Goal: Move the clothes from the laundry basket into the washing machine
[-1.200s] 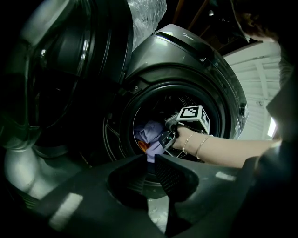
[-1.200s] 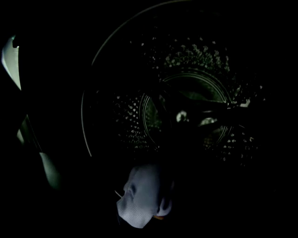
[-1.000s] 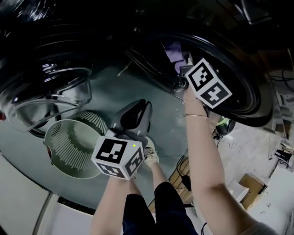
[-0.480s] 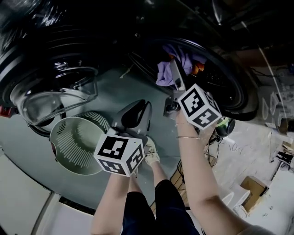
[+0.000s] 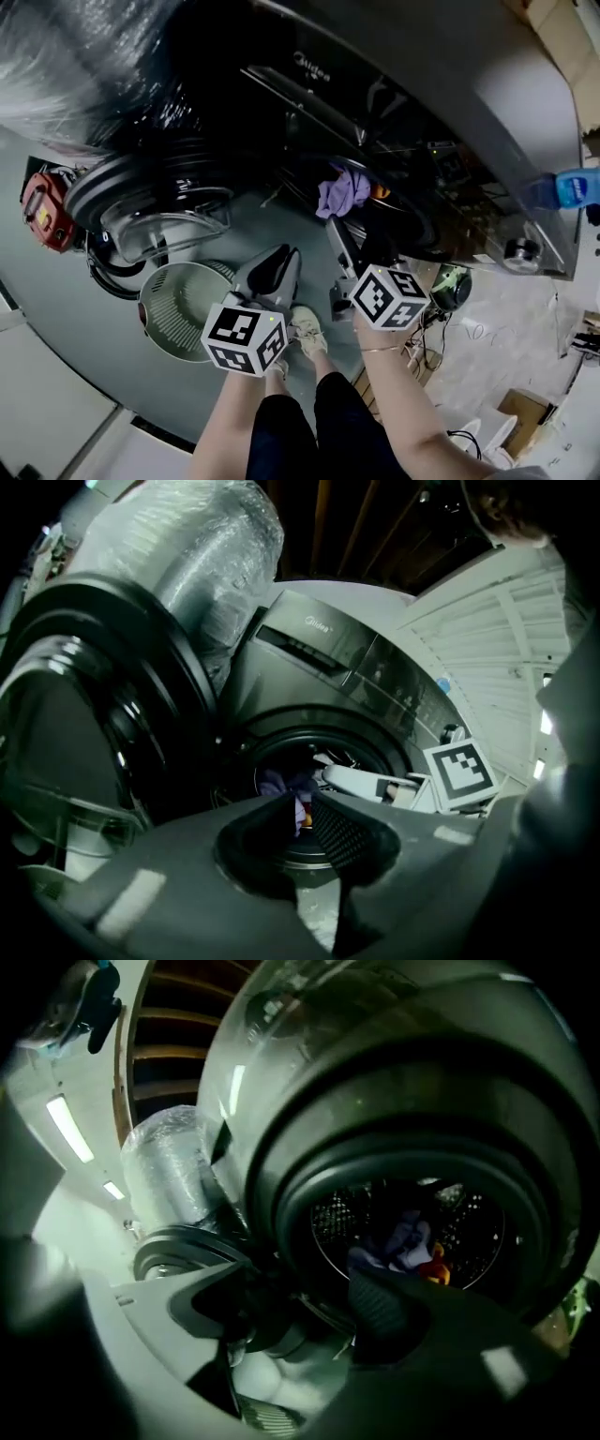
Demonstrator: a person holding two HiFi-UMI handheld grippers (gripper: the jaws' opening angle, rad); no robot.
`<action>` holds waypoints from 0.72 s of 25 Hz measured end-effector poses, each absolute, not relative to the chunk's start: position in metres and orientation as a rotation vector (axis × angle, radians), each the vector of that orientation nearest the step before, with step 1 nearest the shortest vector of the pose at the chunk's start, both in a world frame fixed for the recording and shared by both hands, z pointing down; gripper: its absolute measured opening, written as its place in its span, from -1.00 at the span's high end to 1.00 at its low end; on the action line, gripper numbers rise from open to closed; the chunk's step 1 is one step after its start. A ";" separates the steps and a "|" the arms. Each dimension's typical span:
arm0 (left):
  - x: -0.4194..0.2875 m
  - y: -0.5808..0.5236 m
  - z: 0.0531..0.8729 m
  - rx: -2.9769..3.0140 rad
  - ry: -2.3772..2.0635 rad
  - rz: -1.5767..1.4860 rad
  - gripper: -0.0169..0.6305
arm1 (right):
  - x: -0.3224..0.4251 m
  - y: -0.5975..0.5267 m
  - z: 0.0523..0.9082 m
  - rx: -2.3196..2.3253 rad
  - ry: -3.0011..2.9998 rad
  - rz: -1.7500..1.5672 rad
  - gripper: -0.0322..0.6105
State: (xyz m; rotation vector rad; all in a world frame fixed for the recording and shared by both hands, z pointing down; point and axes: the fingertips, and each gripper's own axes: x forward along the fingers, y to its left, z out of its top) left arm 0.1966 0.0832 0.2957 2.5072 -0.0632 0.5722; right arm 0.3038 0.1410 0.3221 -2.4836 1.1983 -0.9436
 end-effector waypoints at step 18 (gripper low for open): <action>0.160 0.108 0.049 2.728 -0.141 0.423 0.91 | 0.196 0.159 0.039 -2.150 1.998 -0.769 0.81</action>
